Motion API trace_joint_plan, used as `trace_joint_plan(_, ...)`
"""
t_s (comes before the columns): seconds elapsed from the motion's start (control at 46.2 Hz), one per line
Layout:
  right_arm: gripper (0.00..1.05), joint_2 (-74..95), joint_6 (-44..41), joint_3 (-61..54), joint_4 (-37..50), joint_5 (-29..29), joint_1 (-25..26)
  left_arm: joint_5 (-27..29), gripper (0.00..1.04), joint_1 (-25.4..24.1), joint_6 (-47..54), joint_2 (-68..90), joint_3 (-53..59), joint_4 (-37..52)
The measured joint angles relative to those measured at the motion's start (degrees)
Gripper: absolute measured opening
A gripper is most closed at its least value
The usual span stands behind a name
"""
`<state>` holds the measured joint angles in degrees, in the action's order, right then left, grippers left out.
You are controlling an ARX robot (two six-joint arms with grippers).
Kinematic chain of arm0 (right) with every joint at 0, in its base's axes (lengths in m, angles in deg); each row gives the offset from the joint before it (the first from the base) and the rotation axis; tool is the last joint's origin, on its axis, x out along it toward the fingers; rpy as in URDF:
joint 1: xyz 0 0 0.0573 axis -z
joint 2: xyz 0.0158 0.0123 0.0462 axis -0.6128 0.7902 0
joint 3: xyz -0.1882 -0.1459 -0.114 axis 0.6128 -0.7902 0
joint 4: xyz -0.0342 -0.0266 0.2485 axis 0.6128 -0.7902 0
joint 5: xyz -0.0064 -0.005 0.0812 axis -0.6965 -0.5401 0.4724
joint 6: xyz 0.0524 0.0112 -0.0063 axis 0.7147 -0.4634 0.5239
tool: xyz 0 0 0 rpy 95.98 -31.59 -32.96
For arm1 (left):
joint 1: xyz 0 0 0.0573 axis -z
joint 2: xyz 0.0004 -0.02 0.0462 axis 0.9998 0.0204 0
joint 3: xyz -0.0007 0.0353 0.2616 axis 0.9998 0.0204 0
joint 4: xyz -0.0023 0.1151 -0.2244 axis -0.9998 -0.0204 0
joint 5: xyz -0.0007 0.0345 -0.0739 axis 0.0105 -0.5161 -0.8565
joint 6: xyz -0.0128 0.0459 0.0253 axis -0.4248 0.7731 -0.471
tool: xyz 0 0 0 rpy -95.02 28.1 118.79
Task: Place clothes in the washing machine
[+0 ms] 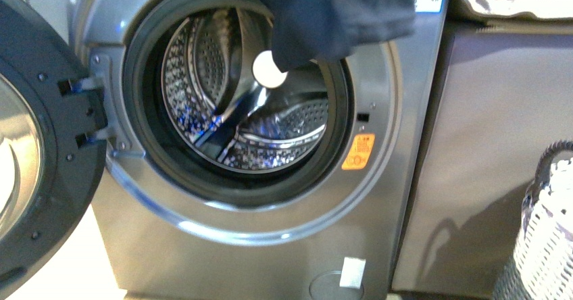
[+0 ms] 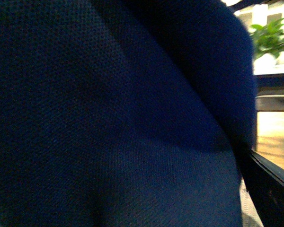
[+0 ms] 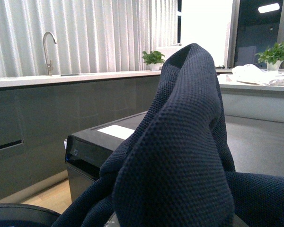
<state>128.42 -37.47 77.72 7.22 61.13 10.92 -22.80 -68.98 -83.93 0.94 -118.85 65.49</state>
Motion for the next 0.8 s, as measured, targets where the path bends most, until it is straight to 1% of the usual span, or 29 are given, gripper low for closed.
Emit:
trace_joint_plan(0.087, 0.10, 0.00, 0.00, 0.00, 0.00, 0.00, 0.00, -0.94, 0.98, 0.04, -6.97, 0.81, 0.26, 6.19)
trace_joint_plan(0.152, 0.10, 0.00, 0.00, 0.00, 0.00, 0.02, 0.00, -0.76, 0.98, 0.09, -11.13, 1.62, 0.26, 7.41)
trace_joint_plan(0.217, 0.10, 0.00, 0.00, 0.00, 0.00, 0.02, 0.00, -0.90, 0.98, 0.15, -12.00, 2.34, 0.26, 6.80)
trace_joint_plan(0.368, 0.10, 0.00, 0.00, 0.00, 0.00, 0.02, 0.00, -3.50, 0.98, 0.11, -13.55, 3.04, 0.72, 7.50)
trace_joint_plan(0.498, 0.10, 0.00, 0.00, 0.00, 0.00, 0.04, 0.00, -2.64, 0.98, -0.31, -14.10, 3.04, 0.94, 8.20)
trace_joint_plan(0.563, 0.10, 0.00, 0.00, 0.00, 0.00, 0.02, 0.00, -0.35, 0.98, -0.31, -13.55, 3.17, 0.90, 7.54)
trace_joint_plan(0.693, 0.10, 0.00, -0.02, 0.00, 0.00, 0.02, 0.00, 8.11, 0.98, 0.42, -8.72, 4.00, -0.70, 1.88)
trace_joint_plan(0.737, 0.10, 0.00, 0.00, 0.00, 0.00, 0.00, 0.00, 11.89, 0.98, 1.07, -5.90, 4.81, -1.92, -0.83)
trace_joint_plan(0.802, 0.10, 0.00, 0.00, 0.00, 0.00, 0.02, 0.00, 14.56, 0.98, 1.66, -3.13, 5.64, -3.04, -2.93)
